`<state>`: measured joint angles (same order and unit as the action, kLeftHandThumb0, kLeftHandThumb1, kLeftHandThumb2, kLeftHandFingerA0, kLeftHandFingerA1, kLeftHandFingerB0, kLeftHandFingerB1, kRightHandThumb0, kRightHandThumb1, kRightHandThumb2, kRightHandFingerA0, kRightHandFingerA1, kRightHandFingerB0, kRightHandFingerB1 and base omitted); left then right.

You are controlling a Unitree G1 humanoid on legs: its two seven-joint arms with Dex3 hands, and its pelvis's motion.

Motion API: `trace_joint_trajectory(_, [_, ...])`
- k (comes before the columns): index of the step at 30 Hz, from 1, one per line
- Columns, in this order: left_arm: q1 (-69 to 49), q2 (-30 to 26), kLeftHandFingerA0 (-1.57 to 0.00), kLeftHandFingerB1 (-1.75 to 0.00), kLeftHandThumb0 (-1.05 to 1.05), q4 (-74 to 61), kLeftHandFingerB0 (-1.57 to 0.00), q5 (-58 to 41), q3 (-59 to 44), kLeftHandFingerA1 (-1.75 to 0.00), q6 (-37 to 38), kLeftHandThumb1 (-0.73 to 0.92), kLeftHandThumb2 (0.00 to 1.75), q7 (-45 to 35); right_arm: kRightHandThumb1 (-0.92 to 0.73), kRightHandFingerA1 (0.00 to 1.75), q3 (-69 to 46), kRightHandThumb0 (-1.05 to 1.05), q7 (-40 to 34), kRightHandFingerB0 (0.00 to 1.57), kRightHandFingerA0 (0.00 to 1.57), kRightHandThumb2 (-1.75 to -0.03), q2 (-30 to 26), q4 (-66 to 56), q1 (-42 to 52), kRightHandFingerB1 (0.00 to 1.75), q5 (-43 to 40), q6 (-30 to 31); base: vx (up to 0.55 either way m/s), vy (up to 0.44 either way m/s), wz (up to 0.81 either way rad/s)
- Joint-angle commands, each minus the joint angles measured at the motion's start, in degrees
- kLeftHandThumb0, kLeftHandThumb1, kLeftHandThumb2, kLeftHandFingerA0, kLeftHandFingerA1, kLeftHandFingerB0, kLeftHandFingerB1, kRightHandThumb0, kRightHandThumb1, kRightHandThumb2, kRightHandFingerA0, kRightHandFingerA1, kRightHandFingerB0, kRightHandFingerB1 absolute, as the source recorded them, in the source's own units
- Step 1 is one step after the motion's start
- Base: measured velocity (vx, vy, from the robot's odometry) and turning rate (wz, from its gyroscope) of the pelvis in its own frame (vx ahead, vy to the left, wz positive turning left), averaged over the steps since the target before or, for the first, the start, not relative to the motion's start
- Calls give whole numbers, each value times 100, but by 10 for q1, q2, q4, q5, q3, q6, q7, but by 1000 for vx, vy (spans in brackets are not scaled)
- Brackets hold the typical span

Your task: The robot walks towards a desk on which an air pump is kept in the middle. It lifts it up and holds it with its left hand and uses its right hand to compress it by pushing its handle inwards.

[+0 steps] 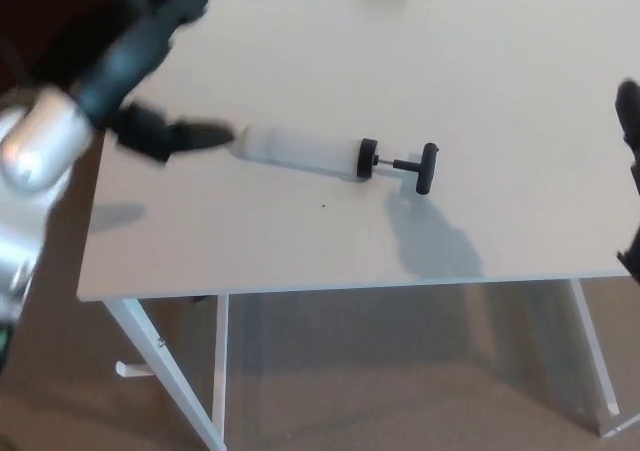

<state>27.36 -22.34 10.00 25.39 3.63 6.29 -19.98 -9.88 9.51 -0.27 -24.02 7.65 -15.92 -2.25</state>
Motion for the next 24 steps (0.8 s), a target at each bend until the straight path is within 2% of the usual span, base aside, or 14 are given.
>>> trace_joint_trajectory(1, [-727,0,-9,-29,-55,-434,-19,-699,-564,-27,125,44,55,-466,-71,30,-104,-91,208,8,8,-108,-48,-206,331,13,-105,-250,0,0,0])
trace_joint_trajectory(3, [-765,5,-14,-38,-60,-356,-21,-774,-636,-39,9,39,69,-611,-71,28,-119,-92,232,7,8,-108,-49,-200,364,12,-119,-278,0,0,0])
trace_joint_trajectory(6, [-792,-31,-25,-30,-67,-273,-28,-807,-655,-35,-52,54,57,-706,-72,33,-134,-91,259,7,8,-109,-47,-186,395,13,-136,-314,0,0,0])
trace_joint_trajectory(9, [-817,-79,-28,-43,-74,-218,-29,-813,-643,-46,-42,45,85,-725,-71,32,-140,-90,278,8,9,-107,-43,-170,421,15,-150,-335,0,0,0])
trace_joint_trajectory(10, [-826,-96,-32,-32,-75,-198,-34,-814,-634,-35,-35,57,58,-725,-71,33,-139,-89,282,9,9,-106,-39,-163,431,17,-153,-342,0,0,0])
trace_joint_trajectory(12, [-831,-106,-32,-32,-75,-186,-34,-816,-629,-35,-30,57,58,-725,-71,33,-138,-89,283,9,9,-106,-37,-159,438,17,-154,-347,0,0,0])
trace_joint_trajectory(13, [-835,-168,-36,-33,-68,-68,-41,-792,-595,-37,-69,49,56,-725,-73,33,-138,-90,301,7,8,-108,-30,-95,459,15,-150,-382,0,0,0])
trace_joint_trajectory(14, [-831,-189,-31,-48,-68,-17,-43,-773,-585,-46,-89,39,82,-725,-73,34,-140,-90,307,7,8,-108,-28,-70,467,15,-148,-393,0,0,0])
trace_joint_trajectory(17, [-811,-205,-17,-57,-65,68,-30,-741,-578,-55,-141,53,98,-725,-70,40,-144,-79,308,0,4,-104,-29,-31,473,22,-140,-401,0,0,0])
trace_joint_trajectory(18, [-811,-205,-17,-57,-65,68,-30,-741,-578,-55,-141,53,98,-725,-70,40,-144,-79,308,0,4,-104,-29,-31,473,22,-140,-401,0,0,0])
trace_joint_trajectory(19, [-766,-212,-48,-37,-70,166,-57,-697,-573,-41,-164,51,55,-725,-74,39,-148,-87,292,6,7,-108,-32,17,458,16,-117,-404,0,0,0])
trace_joint_trajectory(20, [-734,-217,-48,-37,-70,237,-57,-666,-569,-41,-178,51,55,-725,-74,39,-150,-87,279,6,7,-108,-35,51,447,16,-100,-407,0,0,0])
trace_joint_trajectory(21, [-695,-222,-35,-48,-73,321,-47,-636,-556,-48,-177,39,79,-725,-73,34,-152,-88,270,7,8,-107,-41,88,437,14,-84,-395,0,0,0])
trace_joint_trajectory(24, [-653,-235,-50,-51,-65,428,-63,-534,-556,-51,-184,38,76,-703,-64,40,-148,-76,251,2,3,-104,-47,138,421,25,-64,-360,0,0,0])
